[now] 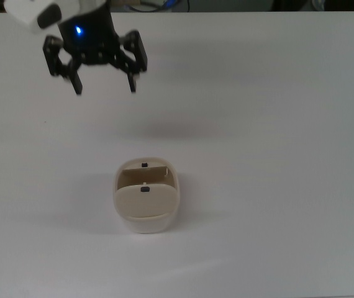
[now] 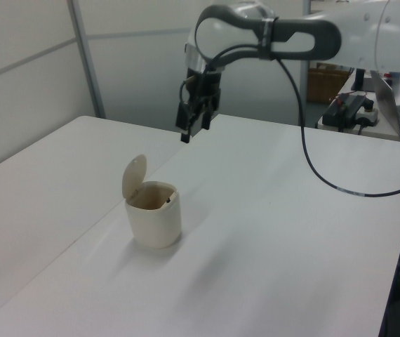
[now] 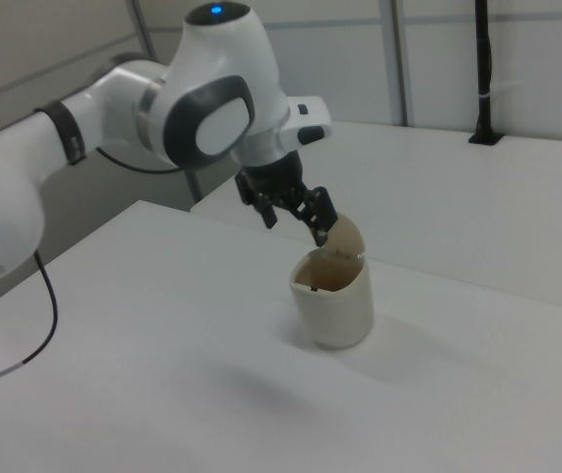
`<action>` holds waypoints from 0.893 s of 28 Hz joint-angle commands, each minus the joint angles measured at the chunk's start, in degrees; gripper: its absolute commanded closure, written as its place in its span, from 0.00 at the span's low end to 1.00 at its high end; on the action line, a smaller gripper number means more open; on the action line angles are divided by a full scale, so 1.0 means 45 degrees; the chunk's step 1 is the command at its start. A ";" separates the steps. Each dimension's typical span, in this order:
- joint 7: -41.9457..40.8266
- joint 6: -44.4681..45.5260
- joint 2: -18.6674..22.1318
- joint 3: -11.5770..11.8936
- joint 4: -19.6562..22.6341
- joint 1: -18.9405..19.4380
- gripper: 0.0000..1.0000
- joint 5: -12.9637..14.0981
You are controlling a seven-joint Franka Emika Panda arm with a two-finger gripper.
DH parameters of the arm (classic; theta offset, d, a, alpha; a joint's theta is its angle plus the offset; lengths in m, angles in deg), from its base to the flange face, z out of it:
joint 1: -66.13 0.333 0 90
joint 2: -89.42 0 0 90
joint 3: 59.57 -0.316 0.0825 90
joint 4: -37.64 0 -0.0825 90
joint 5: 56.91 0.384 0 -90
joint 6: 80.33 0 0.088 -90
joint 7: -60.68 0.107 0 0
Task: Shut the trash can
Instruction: 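Move the gripper over toward the open lid of the cream trash can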
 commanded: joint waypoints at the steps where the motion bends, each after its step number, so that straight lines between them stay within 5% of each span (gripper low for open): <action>1: 0.0479 -0.1960 -0.0462 -0.0266 0.0094 0.0017 0.00 0.0225; 9: 0.1259 -0.5843 -0.1281 -0.0306 0.0094 0.0407 0.00 0.0030; 17: 0.1378 -0.7139 -0.1771 -0.0306 0.0074 0.0564 0.03 -0.0595; 23: 0.1495 -0.8192 -0.2259 -0.0365 0.0036 0.0935 0.25 -0.1122; 25: 0.1806 -0.8584 -0.2415 -0.0384 0.0055 0.0955 0.54 -0.1552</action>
